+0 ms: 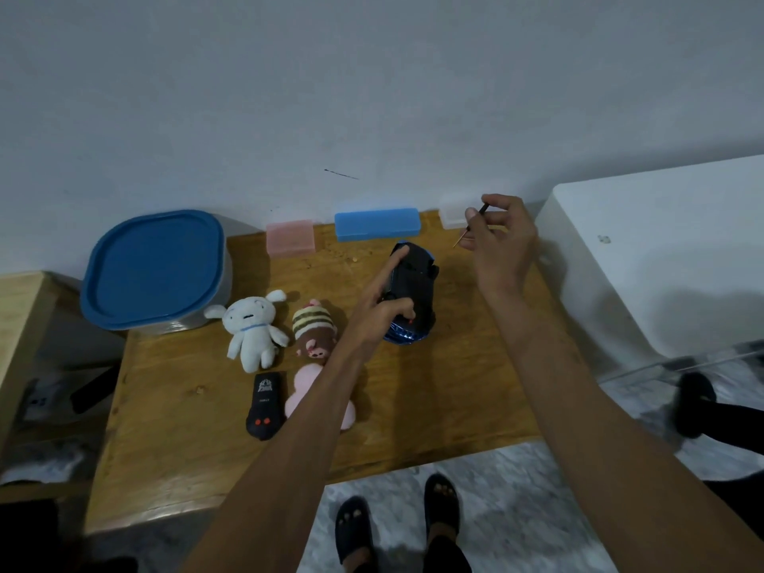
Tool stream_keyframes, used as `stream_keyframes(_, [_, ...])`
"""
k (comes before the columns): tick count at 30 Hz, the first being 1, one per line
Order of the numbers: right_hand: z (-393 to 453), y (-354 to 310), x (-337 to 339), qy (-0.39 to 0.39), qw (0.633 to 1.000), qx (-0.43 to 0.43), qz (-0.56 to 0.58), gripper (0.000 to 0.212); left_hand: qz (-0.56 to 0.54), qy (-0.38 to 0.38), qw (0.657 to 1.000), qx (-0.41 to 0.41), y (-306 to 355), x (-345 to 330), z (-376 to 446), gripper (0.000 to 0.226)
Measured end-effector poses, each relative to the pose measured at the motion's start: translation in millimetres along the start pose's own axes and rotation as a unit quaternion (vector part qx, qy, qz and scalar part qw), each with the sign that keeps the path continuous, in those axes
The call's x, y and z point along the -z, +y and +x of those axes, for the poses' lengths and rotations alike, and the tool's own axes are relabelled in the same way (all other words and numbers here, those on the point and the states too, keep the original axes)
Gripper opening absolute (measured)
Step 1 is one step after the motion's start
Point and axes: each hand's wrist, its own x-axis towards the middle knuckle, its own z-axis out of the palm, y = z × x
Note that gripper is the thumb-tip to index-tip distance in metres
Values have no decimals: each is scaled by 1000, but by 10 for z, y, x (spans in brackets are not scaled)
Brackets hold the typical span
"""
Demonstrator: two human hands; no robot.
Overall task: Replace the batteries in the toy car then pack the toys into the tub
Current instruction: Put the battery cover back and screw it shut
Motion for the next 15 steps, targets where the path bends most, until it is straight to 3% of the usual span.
stream_keyframes(7, [5, 56, 66, -21, 999, -41, 19, 18, -36, 2, 999, 29, -124, -28, 64, 110])
stream_keyframes(13, [5, 80, 119, -33, 997, -59, 29, 19, -137, 14, 988, 72, -105, -81, 144, 68])
stream_keyframes(15, [20, 84, 135, -33, 997, -61, 32, 19, -186, 5, 979, 82, -117, -87, 158, 66])
